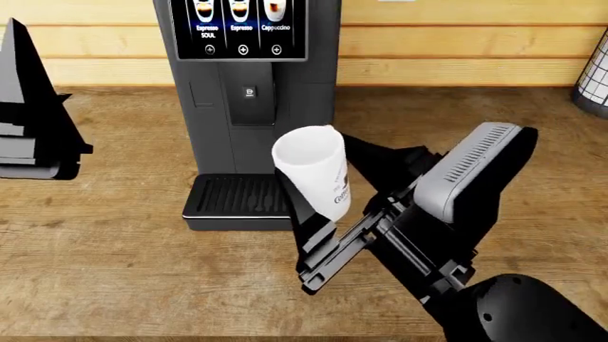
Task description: Pick the mug from the cabinet, place it under the coffee machine dispenser, and press the start button.
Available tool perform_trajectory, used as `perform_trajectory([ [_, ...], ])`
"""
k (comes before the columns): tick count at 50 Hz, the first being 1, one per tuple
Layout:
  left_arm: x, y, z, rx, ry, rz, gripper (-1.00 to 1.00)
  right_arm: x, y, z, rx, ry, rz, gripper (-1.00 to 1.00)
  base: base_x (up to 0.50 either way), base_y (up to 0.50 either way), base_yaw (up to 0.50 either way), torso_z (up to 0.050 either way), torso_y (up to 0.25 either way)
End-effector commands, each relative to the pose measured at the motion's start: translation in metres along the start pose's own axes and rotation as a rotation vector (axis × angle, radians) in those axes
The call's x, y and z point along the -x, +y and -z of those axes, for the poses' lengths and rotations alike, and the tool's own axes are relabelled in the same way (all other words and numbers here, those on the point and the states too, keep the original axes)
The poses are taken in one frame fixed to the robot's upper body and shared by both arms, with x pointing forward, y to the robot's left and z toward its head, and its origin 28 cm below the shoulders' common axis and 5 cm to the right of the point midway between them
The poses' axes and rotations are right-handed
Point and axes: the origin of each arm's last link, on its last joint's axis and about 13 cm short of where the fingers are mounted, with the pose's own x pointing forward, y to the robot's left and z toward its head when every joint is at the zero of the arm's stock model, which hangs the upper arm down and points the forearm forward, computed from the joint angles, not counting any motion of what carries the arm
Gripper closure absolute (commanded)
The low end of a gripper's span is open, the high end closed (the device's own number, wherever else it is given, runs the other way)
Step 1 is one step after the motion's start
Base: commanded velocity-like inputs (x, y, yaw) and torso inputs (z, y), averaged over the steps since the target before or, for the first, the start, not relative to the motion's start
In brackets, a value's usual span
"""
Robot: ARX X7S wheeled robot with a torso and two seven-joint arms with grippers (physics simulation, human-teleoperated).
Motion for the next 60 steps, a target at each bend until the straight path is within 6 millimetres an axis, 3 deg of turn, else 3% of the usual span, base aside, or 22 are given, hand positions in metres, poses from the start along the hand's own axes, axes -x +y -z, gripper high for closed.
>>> perform_trajectory([
  [1, 0.001, 0.000, 0.000, 0.000, 0.005, 0.004, -1.00, -0.004, 0.004, 0.022, -0.001, -0.042, 0.035, 1.00, 0.00, 0.00, 0.00, 0.000, 0.000],
  [16, 0.002, 0.000, 0.001, -0.002, 0.008, 0.004, -1.00, -0.024, 0.010, 0.046, -0.053, -0.046, 0.032, 1.00, 0.00, 0.00, 0.00, 0.000, 0.000],
  [60, 0.004, 0.001, 0.001, -0.005, 0.011, 0.010, -1.00, -0.053, 0.018, 0.080, -0.099, -0.056, 0.079, 1.00, 0.00, 0.00, 0.00, 0.000, 0.000],
])
